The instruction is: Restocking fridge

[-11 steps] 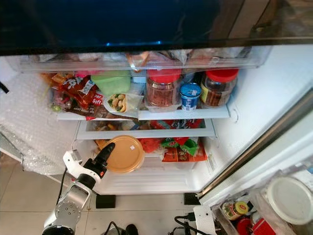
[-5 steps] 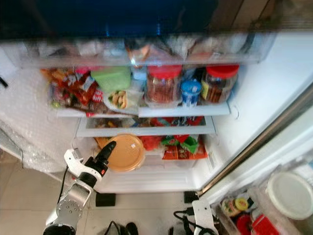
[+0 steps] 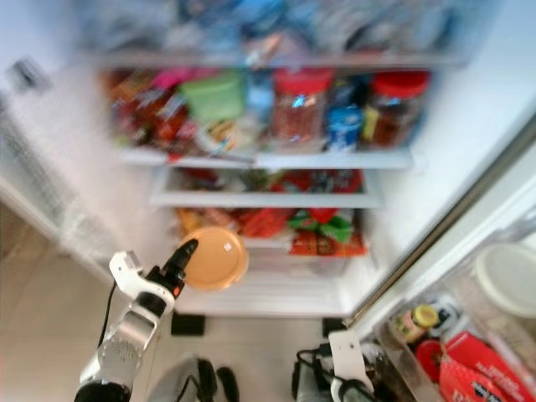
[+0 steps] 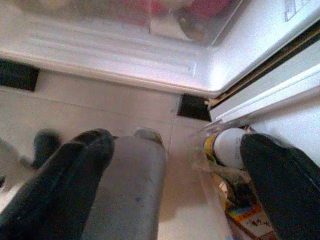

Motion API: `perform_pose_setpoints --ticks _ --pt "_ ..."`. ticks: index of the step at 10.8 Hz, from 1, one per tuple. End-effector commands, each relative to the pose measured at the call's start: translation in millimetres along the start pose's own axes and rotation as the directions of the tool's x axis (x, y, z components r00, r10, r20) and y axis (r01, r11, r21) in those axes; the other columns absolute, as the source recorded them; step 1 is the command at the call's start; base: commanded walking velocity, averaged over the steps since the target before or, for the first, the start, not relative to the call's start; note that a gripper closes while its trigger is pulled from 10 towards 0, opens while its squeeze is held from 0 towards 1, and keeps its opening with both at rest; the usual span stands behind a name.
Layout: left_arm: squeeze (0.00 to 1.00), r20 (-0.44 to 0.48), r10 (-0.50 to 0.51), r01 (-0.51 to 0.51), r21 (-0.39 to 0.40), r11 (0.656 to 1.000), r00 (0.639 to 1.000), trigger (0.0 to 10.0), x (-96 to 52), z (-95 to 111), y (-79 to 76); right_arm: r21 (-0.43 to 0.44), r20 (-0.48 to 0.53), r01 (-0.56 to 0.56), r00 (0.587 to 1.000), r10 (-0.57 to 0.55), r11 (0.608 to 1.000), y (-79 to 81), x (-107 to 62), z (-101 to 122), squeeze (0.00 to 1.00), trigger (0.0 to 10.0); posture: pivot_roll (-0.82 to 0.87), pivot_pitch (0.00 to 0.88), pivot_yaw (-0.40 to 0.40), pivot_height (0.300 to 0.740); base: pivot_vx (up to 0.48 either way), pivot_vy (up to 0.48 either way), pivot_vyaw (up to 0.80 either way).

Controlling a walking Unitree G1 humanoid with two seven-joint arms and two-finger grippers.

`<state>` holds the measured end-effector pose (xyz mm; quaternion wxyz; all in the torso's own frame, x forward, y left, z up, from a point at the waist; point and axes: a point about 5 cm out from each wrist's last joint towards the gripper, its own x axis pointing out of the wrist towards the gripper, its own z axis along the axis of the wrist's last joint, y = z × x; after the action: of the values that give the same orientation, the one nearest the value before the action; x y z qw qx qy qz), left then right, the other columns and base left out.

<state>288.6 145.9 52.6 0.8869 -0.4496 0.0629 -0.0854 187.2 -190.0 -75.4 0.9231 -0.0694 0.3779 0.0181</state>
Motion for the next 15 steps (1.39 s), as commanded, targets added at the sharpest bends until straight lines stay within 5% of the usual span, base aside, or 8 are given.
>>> perform_pose_setpoints --ticks 1,11,15 --pt "0.00 0.025 -0.018 0.018 -0.017 1.000 1.000 10.0 4.6 4 -7.0 0.013 -0.078 -0.010 0.997 0.011 1.000 5.2 -6.6 -21 0.00 10.0 -0.15 0.178 0.036 0.648 0.000 0.000 0.00" --pt "0.00 0.057 -0.068 0.069 -0.016 0.998 0.996 10.0 19.4 13 -20.5 0.010 -0.022 0.006 1.000 -0.006 1.000 9.8 -4.9 -13 0.00 10.0 -0.15 0.176 0.041 0.648 0.000 0.000 0.00" --pt "0.00 0.056 -0.079 0.080 -0.015 0.997 0.995 10.0 20.4 13 -21.5 0.010 -0.008 0.012 1.000 -0.012 1.000 10.1 -4.5 -11 0.00 10.0 -0.15 0.158 0.044 0.648 0.262 0.000 0.00"
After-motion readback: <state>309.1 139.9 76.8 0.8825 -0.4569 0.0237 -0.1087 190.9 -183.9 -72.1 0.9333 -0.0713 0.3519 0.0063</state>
